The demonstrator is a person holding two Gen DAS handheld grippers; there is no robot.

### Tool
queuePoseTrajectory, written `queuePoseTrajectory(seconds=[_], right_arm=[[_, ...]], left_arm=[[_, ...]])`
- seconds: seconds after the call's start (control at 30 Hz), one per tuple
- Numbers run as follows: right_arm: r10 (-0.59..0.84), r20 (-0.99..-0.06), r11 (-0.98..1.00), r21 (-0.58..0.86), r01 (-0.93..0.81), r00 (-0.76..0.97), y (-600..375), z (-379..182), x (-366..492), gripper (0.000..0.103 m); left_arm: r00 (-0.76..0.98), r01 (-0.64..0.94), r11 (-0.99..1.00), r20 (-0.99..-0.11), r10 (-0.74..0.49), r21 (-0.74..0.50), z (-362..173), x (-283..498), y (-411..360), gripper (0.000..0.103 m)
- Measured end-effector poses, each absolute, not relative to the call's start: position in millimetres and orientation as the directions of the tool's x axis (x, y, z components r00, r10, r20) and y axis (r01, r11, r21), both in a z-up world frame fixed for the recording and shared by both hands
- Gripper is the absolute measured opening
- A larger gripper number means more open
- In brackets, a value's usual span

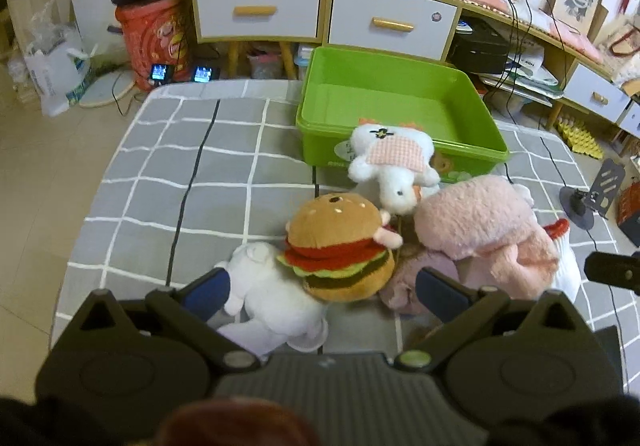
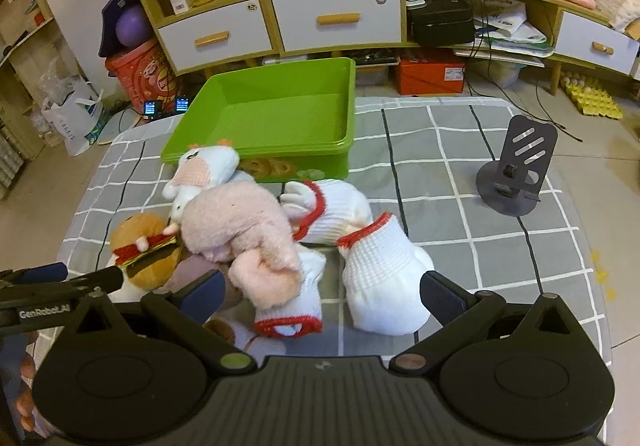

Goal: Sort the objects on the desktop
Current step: 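Move both grippers toward the pile of plush toys and gloves, then grasp the pink fluffy plush with the left gripper while the right grasps a red-cuffed white glove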

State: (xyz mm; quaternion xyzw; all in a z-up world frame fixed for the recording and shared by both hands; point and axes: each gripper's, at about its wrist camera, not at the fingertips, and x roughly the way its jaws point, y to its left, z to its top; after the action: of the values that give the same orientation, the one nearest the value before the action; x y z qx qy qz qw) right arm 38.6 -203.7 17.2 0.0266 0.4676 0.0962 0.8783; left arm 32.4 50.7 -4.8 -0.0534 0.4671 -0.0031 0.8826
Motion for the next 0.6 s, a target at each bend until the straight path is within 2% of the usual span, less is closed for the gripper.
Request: queuePoseTrajectory(seconds=[0.3, 0.6], right_arm=[[0.185, -0.837, 0.983, 0.164, -0.086, 0.515, -219, -3, 59, 0.103], [0.145, -0.877, 0.988, 0.154, -0.018, 0.458, -245, -35, 79, 0.103]], left_arm=[[0.535, -0.099, 0.973, -0.836, -0.124, -0.207, -17, 63, 67, 0.102], [0.563, 0.001, 0.959, -0.793, -0.234, -0.282, -16, 78, 38, 0.102]])
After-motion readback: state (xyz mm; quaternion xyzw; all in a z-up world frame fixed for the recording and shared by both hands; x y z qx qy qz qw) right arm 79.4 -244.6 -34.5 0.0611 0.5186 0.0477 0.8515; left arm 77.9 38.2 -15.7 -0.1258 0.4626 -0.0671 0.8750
